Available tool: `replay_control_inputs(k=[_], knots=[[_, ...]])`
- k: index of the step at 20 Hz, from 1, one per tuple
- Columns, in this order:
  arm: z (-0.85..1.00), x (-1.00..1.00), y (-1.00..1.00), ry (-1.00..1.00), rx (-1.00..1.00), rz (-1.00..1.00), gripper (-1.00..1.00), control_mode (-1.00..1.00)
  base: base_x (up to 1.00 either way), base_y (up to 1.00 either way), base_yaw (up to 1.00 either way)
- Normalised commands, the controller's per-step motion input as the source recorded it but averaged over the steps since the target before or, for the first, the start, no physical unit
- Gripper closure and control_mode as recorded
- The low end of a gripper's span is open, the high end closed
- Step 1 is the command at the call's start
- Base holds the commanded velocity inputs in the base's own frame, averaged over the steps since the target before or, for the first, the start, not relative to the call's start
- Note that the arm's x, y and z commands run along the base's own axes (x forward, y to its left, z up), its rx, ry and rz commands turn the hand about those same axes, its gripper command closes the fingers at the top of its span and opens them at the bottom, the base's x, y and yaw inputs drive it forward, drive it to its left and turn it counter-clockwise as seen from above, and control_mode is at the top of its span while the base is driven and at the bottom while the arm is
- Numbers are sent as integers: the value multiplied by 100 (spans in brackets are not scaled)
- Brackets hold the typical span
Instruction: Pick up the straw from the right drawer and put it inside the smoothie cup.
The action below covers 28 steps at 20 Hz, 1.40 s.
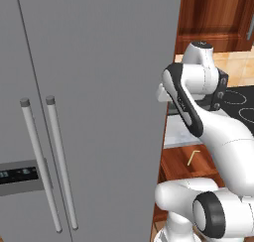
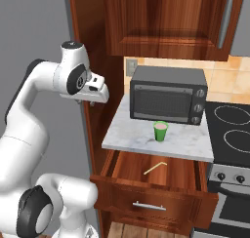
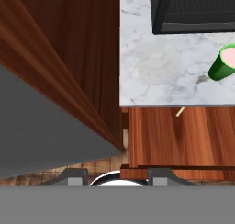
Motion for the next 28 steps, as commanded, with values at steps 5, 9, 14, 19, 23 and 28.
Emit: replay_control_inputs(k=[5, 9, 14, 19, 23, 28], knots=[[0, -25, -2, 0, 0, 0, -100, -100, 0, 0, 0], [-5, -53, -3, -1, 0, 0, -100, -100, 0, 0, 0], [-18, -33, 0, 0, 0, 0, -100, -100, 0, 0, 0], [-22, -6, 11, 0, -2, 0, -100, -100, 0, 0, 0], [-11, 0, 16, 5, -2, 0, -100, -100, 0, 0, 0], [0, 0, 9, 3, 0, 0, -100, -100, 0, 0, 0]])
